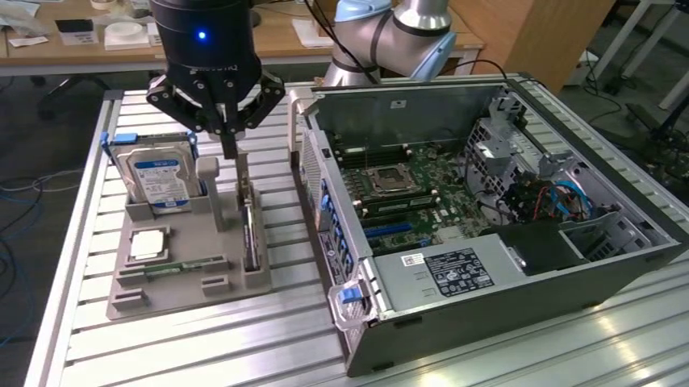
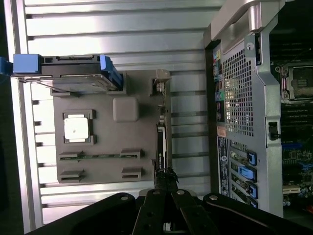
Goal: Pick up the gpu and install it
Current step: 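Reach for the gpu, then pick up the gpu and move the gpu toward the slot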
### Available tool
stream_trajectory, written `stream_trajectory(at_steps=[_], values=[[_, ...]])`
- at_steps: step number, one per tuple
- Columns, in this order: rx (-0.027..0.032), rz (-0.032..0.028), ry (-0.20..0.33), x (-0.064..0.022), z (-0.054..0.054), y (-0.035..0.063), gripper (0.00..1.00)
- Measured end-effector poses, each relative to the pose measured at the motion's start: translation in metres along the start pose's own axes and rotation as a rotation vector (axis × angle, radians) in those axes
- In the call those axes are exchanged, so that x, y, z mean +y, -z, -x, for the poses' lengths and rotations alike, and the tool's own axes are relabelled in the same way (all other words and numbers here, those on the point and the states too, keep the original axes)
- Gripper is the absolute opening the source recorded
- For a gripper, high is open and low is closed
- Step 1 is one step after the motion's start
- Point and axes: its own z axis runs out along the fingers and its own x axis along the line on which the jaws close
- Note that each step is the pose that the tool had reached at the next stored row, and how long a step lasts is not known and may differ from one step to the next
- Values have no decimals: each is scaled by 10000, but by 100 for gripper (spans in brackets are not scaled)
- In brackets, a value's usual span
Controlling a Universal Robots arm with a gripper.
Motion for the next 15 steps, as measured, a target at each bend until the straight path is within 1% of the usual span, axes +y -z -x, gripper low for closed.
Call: stream_trajectory(at_steps=[15], values=[[0,0,0,0,0,-1,11]])
